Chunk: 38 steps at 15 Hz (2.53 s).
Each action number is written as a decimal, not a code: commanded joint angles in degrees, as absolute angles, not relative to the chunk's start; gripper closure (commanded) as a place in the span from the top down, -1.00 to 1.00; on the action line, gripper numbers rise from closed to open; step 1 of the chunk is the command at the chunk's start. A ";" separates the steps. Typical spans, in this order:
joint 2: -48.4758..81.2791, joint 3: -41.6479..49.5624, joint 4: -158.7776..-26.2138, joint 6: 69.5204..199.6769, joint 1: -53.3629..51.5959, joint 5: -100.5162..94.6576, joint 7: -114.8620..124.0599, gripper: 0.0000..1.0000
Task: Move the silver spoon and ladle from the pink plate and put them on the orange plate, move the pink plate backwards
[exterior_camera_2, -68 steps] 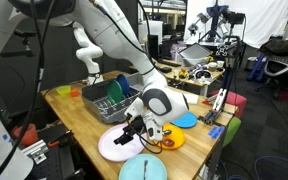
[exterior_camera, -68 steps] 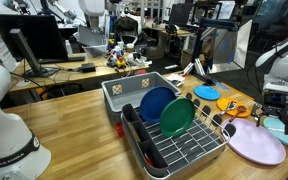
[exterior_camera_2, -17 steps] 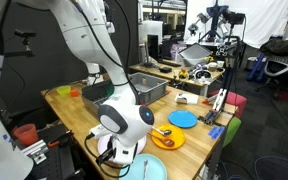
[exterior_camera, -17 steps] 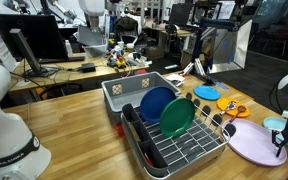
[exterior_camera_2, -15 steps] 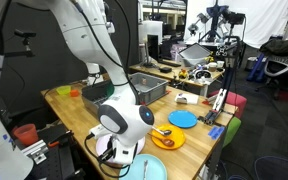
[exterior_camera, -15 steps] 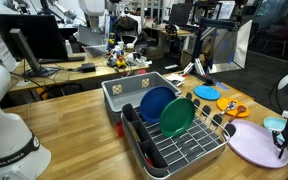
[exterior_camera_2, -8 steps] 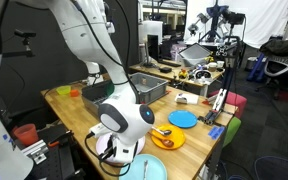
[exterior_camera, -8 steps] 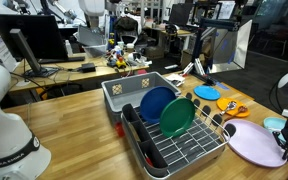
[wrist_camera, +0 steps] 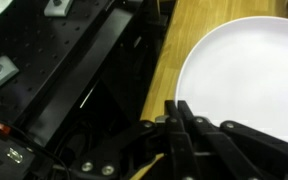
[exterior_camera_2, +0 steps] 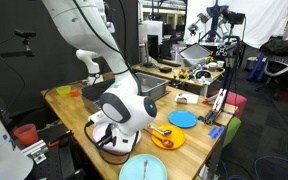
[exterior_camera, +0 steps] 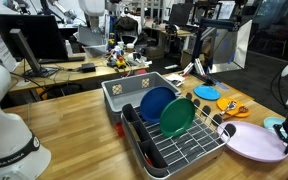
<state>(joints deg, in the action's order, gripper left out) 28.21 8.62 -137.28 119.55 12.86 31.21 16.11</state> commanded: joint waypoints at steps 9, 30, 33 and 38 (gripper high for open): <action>20.20 11.11 -138.90 107.69 13.46 31.62 13.95 -0.97; 9.38 10.65 -134.05 113.41 10.65 33.09 10.27 -0.97; 12.66 9.08 -129.10 117.55 9.52 35.01 10.86 -0.97; 19.14 7.41 -120.55 122.52 9.02 36.39 11.78 -0.97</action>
